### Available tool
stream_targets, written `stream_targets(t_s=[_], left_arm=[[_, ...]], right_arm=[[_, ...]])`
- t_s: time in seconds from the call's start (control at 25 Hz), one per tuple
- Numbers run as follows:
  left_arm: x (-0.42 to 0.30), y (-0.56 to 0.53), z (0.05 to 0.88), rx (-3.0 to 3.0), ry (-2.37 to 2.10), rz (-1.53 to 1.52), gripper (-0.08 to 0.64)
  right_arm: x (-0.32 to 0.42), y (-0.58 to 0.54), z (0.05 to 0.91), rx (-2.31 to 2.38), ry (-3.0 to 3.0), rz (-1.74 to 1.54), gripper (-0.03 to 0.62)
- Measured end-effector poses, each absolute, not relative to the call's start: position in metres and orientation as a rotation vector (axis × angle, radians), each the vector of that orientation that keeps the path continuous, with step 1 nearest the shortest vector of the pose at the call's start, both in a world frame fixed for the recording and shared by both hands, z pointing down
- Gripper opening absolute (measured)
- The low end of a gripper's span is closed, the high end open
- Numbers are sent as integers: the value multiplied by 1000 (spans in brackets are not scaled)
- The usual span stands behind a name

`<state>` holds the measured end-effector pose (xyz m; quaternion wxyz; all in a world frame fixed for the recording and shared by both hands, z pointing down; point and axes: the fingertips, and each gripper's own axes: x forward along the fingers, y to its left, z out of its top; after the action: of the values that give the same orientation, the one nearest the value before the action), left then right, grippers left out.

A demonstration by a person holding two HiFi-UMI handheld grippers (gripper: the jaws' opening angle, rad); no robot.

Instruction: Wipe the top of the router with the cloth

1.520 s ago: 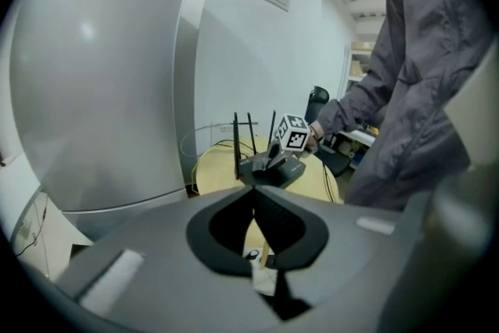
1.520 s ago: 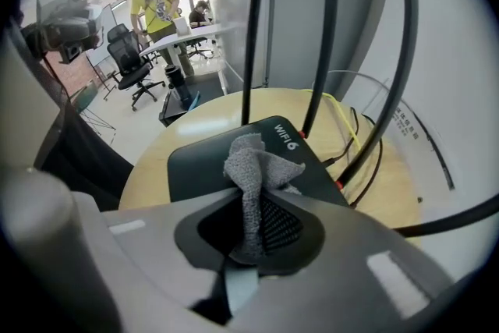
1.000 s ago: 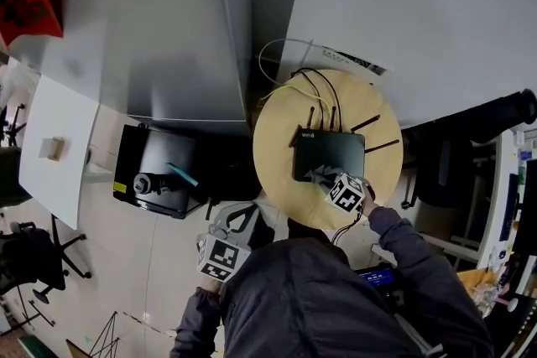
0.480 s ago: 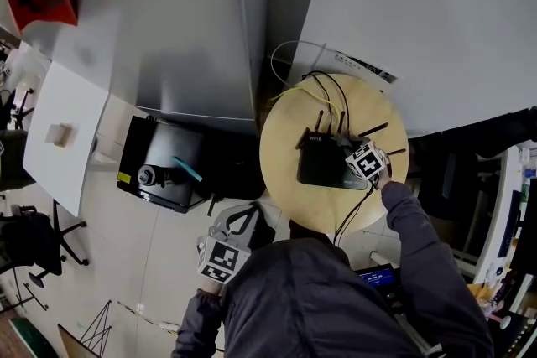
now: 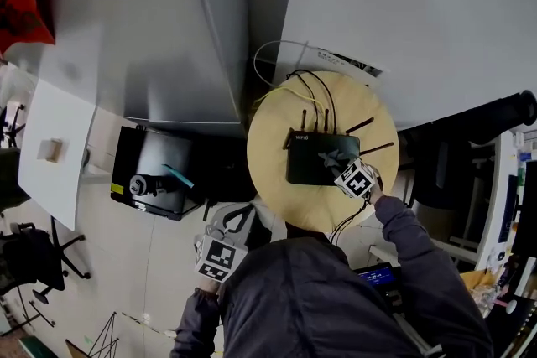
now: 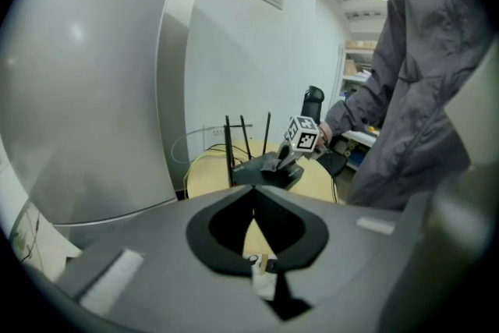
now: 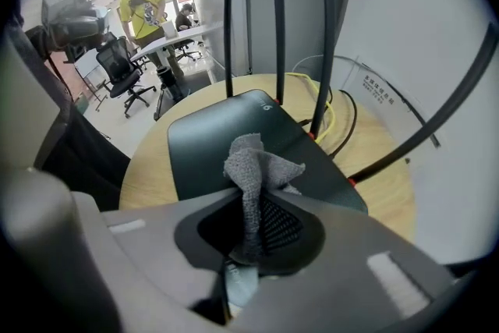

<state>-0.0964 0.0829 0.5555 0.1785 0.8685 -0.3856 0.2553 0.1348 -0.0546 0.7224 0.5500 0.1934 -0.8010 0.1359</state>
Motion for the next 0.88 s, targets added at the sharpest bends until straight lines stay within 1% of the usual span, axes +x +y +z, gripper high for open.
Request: stream_targets(t_s=[0.28, 0.44, 0.52, 0.72, 0.88], left_arm=[[-83, 71, 559, 2501, -1014, 734, 2], [-76, 66, 560, 2515, -994, 740, 2], [-75, 65, 558, 2514, -996, 741, 2], [-79, 66, 559, 2486, -1029, 740, 2], [-84, 72, 561, 2452, -1053, 738, 2]], right_arm=[[136, -4, 720, 384, -1908, 340, 34], [137, 7, 720, 352, -1911, 380, 34], [142, -8, 717, 434, -1933, 412, 34], [181, -99, 712, 830, -1881, 428, 34], [197, -120, 719, 949, -1772, 489, 34]])
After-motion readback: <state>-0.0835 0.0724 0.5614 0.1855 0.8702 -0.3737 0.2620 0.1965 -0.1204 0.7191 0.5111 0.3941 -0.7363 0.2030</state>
